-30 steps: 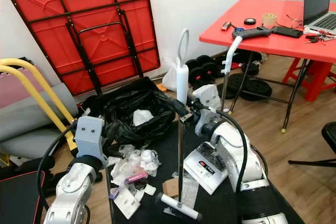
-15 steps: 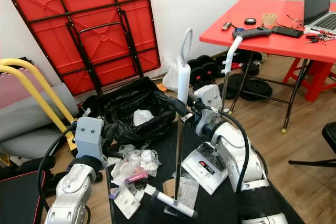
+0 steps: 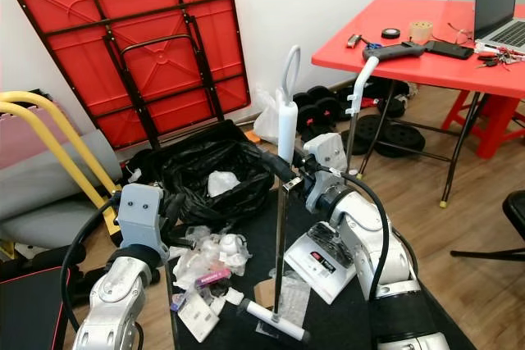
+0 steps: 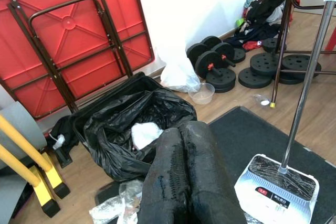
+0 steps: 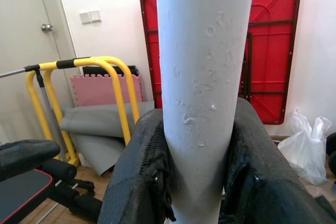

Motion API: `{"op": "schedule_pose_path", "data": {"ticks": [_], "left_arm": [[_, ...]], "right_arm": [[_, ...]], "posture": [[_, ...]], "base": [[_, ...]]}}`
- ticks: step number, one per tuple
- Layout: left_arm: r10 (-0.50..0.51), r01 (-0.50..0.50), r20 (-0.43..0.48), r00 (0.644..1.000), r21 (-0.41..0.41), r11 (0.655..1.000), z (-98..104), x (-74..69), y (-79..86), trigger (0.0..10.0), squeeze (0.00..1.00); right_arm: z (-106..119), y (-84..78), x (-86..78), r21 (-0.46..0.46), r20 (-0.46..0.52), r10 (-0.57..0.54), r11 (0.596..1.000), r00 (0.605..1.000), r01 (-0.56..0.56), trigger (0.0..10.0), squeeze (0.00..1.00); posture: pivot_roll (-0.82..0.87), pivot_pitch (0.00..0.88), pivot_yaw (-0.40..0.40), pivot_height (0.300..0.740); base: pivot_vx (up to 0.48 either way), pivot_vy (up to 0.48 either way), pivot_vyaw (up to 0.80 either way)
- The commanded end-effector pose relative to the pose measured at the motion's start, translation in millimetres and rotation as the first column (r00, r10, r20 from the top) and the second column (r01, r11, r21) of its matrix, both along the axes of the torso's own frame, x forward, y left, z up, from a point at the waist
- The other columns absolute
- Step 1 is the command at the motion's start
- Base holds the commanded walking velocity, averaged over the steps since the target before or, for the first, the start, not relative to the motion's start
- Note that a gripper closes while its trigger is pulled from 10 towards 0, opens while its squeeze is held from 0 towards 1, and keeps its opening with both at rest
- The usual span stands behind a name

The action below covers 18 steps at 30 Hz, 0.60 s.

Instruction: Sweep floor

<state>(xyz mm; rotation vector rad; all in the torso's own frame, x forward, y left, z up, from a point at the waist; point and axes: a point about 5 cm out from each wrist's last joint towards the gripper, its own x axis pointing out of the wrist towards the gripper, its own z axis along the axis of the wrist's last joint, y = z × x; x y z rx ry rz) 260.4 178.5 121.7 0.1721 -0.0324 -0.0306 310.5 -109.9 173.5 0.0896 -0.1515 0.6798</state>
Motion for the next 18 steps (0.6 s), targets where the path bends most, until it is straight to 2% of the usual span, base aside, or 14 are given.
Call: {"op": "schedule_pose_path", "data": {"ticks": [1,4,8,11,18], "left_arm": [[0.107,-0.107,0.016,0.994,0.000,0.994,-0.1,-0.2,6.3,10.0,0.00],[0.107,-0.107,0.016,0.994,0.000,0.994,0.1,-0.3,6.2,10.0,0.00],[0.106,-0.106,0.020,0.994,-0.002,0.994,1.4,-0.8,5.9,10.0,0.00],[0.081,-0.080,0.009,0.997,-0.036,0.996,0.4,-2.4,2.6,10.0,0.00],[0.053,-0.053,0.007,0.999,-0.049,0.997,1.3,-3.9,-2.4,10.0,0.00]], "right_arm": [[10.3,-0.7,1.2,0.022,0.058,-0.002,1.000,0.998,0.001,10.0,0.00],[11.2,-1.2,1.3,0.021,0.067,-0.007,1.000,0.998,0.006,10.0,0.00],[18.2,-7.1,5.2,0.034,0.101,-0.046,0.999,0.994,0.043,10.0,0.00],[21.5,-11.8,7.8,0.042,0.109,-0.068,0.997,0.992,0.064,10.0,0.00],[24.0,-14.3,9.1,0.053,0.113,-0.075,0.996,0.991,0.070,10.0,0.00]], "posture": [[-0.04,0.000,0.006,0.740],[-0.04,0.000,0.006,0.740],[-0.04,0.000,0.008,0.740],[-0.04,0.000,0.009,0.740],[-0.04,0.000,0.010,0.740]], "base": [[0.000,0.000,0.00],[0.000,0.000,0.00],[0.000,0.000,0.78],[0.000,0.000,0.78],[0.000,0.000,0.78]]}}
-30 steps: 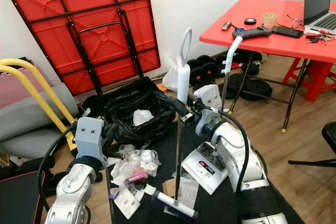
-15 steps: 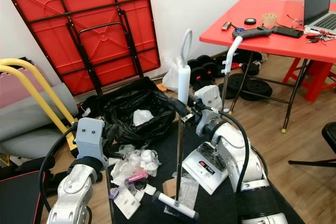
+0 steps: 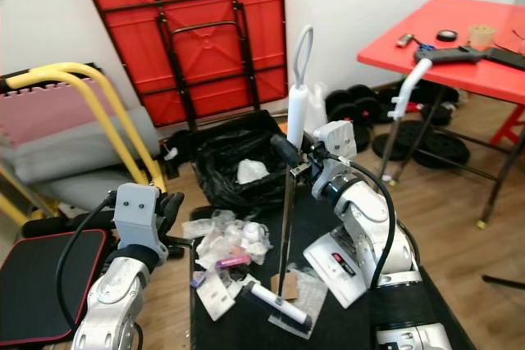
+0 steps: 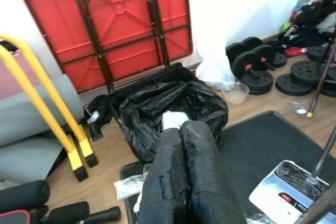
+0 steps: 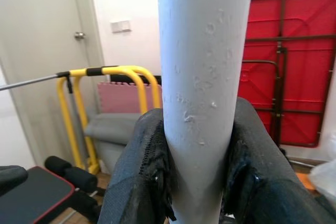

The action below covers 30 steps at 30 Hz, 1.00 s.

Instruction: Sweep floor

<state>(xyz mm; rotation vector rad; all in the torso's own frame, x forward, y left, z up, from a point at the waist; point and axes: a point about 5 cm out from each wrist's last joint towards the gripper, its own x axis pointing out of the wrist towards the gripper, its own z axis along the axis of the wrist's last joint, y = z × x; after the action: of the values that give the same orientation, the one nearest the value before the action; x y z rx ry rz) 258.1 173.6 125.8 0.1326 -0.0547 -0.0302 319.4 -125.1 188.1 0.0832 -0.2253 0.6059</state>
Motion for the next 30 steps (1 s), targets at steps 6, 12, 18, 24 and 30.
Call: {"op": "schedule_pose_path", "data": {"ticks": [6,12,18,24,30], "left_arm": [[0.016,-0.016,-0.014,1.000,0.000,1.000,-2.4,-2.6,-0.1,10.0,0.00],[-0.003,0.003,-0.013,1.000,-0.006,1.000,-1.7,-3.0,-2.5,10.0,0.00],[-0.008,0.008,-0.013,1.000,-0.005,1.000,-1.5,-3.2,-3.1,10.0,0.00],[-0.015,0.015,-0.014,1.000,-0.004,1.000,-1.6,-3.8,-3.9,10.0,0.00],[-0.019,0.019,-0.013,1.000,-0.006,1.000,-1.4,-4.4,-4.6,10.0,0.00]], "right_arm": [[7.2,5.8,-1.0,0.047,0.021,0.023,0.999,1.000,-0.024,10.0,0.00],[4.2,6.8,-0.4,0.016,0.017,0.013,1.000,1.000,-0.013,10.0,0.00],[2.1,8.0,-0.7,-0.017,0.019,0.020,1.000,1.000,-0.019,10.0,0.00],[0.9,9.9,-1.7,-0.013,0.014,0.026,1.000,1.000,-0.026,10.0,0.00],[0.7,10.9,-2.4,-0.006,0.013,0.025,1.000,1.000,-0.025,10.0,0.00]], "posture": [[-0.04,0.000,0.011,0.740],[-0.04,0.000,0.012,0.740],[-0.04,0.000,0.010,0.740],[-0.04,0.000,0.011,0.740],[-0.04,0.000,0.010,0.740]], "base": [[0.000,0.000,0.26],[0.166,0.000,0.40],[0.273,0.000,0.80],[0.321,0.000,0.27],[0.346,0.000,0.13]]}}
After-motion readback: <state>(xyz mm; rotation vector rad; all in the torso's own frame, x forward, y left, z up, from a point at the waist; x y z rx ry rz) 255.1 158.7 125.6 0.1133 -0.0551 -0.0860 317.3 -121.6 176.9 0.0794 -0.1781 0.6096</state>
